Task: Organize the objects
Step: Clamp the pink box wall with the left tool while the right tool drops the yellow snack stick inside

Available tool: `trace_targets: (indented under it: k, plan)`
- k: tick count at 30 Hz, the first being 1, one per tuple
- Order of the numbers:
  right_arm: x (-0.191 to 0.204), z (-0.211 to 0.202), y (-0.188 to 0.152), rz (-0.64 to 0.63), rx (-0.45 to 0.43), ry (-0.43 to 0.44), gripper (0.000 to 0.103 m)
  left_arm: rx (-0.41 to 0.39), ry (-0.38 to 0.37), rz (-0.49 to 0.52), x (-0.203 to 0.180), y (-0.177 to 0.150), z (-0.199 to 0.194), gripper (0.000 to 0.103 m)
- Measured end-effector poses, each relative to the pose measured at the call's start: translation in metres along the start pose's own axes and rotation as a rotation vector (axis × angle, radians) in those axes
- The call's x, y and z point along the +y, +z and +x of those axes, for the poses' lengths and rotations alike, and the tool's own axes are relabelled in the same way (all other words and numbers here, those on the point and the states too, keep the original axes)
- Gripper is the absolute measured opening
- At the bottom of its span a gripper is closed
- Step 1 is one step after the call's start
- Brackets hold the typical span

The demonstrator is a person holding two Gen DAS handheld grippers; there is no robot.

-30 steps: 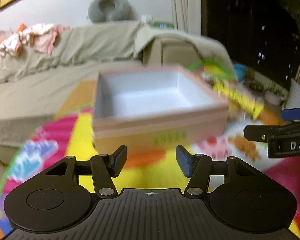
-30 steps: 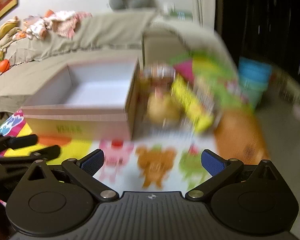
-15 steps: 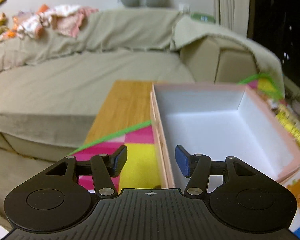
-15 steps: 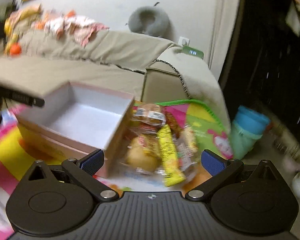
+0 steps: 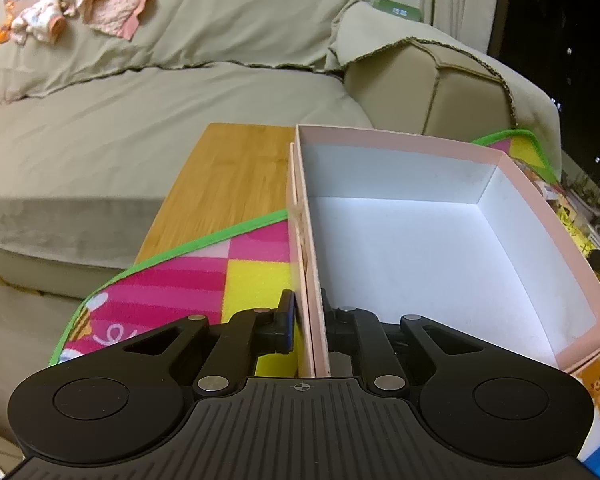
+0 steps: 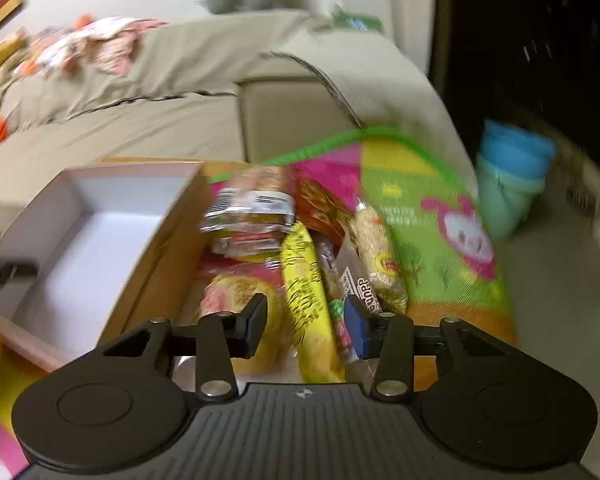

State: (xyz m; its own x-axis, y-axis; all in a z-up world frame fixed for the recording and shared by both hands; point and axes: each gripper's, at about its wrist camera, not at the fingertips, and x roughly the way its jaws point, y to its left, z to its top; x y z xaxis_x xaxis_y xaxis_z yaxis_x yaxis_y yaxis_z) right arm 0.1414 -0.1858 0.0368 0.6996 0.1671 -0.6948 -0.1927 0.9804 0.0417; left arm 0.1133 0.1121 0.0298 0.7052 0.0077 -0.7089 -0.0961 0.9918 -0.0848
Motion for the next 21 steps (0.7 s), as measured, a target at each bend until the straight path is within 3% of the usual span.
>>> trace_targets:
  k: [2,5,7,9,17,21]
  plan:
    - [-0.004,0.019,0.006,0.046,0.040,-0.010,0.038,0.000,-0.003,-0.008,0.002,0.000,0.001,0.012]
    - [0.003,0.034,0.009,0.006,0.060,-0.051,0.038,0.003,-0.003,-0.014,0.002,0.000,0.000,0.012]
    - [0.011,0.035,0.007,-0.045,0.064,-0.078,0.033,0.002,-0.004,-0.016,0.003,0.001,0.000,0.012]
    - [0.013,0.028,0.007,-0.062,0.067,-0.087,0.021,0.000,-0.008,-0.021,0.004,0.000,0.000,0.012]
    - [0.013,-0.054,0.006,0.006,0.021,0.028,0.021,-0.009,0.000,-0.024,0.003,-0.002,0.000,0.011]
    - [0.028,-0.086,0.026,0.048,0.008,0.139,0.021,-0.007,0.005,-0.025,0.001,-0.002,-0.001,0.011]
